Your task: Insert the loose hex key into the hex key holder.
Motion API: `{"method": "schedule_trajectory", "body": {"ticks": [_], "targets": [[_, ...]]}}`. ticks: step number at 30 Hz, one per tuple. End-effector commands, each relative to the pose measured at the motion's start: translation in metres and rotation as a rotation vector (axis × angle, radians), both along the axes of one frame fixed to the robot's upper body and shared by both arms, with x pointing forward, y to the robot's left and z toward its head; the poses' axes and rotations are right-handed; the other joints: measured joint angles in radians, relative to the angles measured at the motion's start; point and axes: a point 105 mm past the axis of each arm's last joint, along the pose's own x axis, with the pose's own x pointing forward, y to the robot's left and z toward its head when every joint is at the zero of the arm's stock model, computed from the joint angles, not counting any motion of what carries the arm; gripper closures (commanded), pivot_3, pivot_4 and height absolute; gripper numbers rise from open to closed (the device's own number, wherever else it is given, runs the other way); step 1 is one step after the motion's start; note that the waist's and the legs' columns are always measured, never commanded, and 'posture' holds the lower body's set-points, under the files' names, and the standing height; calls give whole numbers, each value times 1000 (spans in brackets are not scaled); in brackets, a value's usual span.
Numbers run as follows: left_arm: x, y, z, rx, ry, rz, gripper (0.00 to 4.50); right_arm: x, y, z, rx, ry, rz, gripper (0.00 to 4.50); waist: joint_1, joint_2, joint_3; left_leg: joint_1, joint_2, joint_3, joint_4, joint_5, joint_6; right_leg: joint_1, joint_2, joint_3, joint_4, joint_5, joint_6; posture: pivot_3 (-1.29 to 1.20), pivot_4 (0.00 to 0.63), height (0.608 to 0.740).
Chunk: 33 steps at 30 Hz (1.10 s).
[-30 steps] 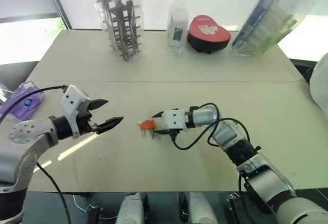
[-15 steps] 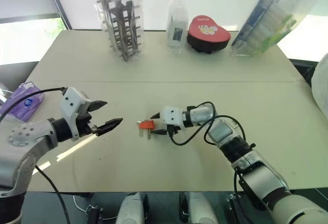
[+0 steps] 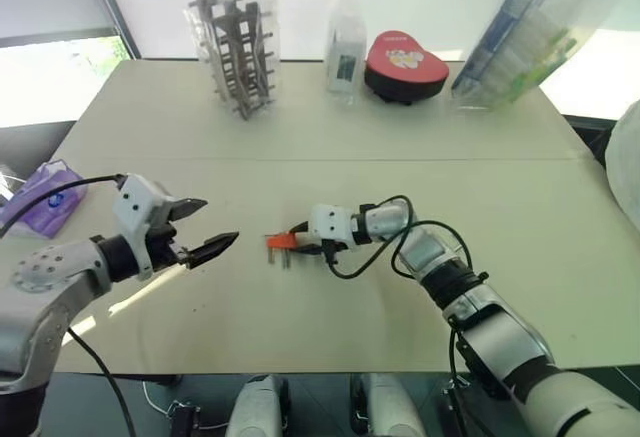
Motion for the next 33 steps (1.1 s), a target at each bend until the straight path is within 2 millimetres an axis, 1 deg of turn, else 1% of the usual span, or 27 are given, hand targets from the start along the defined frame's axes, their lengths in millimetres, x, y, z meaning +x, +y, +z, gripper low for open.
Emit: {"method": "schedule_trajectory", "body": {"ticks": [1, 2, 3, 4, 5, 6, 8, 11, 14, 19, 23, 33], "targets": [[6, -8, 23, -92, -38, -49, 0, 13, -17, 48, 96, -299, -54, 3486, 3, 0, 0, -1, 0, 0, 0, 0, 0, 0, 0, 0, 0, 0, 0, 0, 150, 740], [8, -12, 26, -119, -37, -68, 0, 15, -22, 60, 104, -396, -62, 3486, 3, 0, 0, -1, 0, 0, 0, 0, -1, -1, 0, 0, 0, 0, 0, 0, 150, 740], [10, -14, 29, -135, -35, -79, 0, 17, -24, 67, 108, -455, -69, 3486, 1, 0, 0, -1, -1, 0, 0, 1, -1, -1, 0, 0, -1, 0, 1, 0, 150, 740], [15, -21, 34, -193, -28, -105, 0, 20, -34, 78, 22, -634, -56, 3486, -3, 0, 0, -1, -1, 0, 0, 1, -2, -1, 0, 0, -1, 0, 1, 0, 150, 740], [19, -28, 39, -240, -20, -136, 0, 21, -43, 89, -28, -780, -45, 3486, -2, 1, 1, -1, -1, 0, 0, 1, -3, 0, 0, 0, -1, 1, 1, 0, 150, 740], [22, -35, 43, -272, -13, -167, 0, 22, -49, 101, -39, -881, -45, 3486, 0, 1, 2, -1, -1, 0, 0, 2, -3, -1, 0, 0, -1, 1, 1, 0, 150, 740], [27, -47, 49, -308, 1, -225, 0, 19, -55, 116, -32, -996, -34, 3486, -5, 0, 2, -2, -1, 0, 0, 3, -5, -2, 0, 0, -1, 1, 1, 0, 150, 740], [36, -60, 57, -366, 25, -280, 0, 14, -61, 132, 5, -1105, -46, 3486, -14, -1, 2, -1, -1, 0, -2, 4, -7, -2, 0, 0, -1, 1, 2, 0, 150, 740], [43, -70, 64, -418, 41, -329, 0, 9, -65, 143, 29, -1177, -58, 3486, -13, -1, 2, 0, 0, 0, -5, 6, -10, -2, 1, 0, -1, 1, 2, 0, 150, 740], [50, -85, 67, -383, 39, -396, 0, -2, -66, 150, 53, -1221, -28, 3486, -7, -1, 3, 0, -1, 0, -5, 6, -10, -2, 1, 0, -2, 1, 2, 0, 150, 740], [55, -91, 64, -341, 32, -421, 0, -8, -64, 152, 54, -1240, -5, 3486, -6, -2, 3, 0, -1, 0, -5, 6, -10, -2, 1, 0, -2, 1, 2, 0, 150, 740], [60, -101, 64, -343, 10, -449, 0, -22, -60, 156, 71, -1250, 26, 3486, -6, -2, 3, 0, -1, 0, -5, 6, -10, -2, 1, 0, -2, 1, 2, 0, 150, 740]]}}
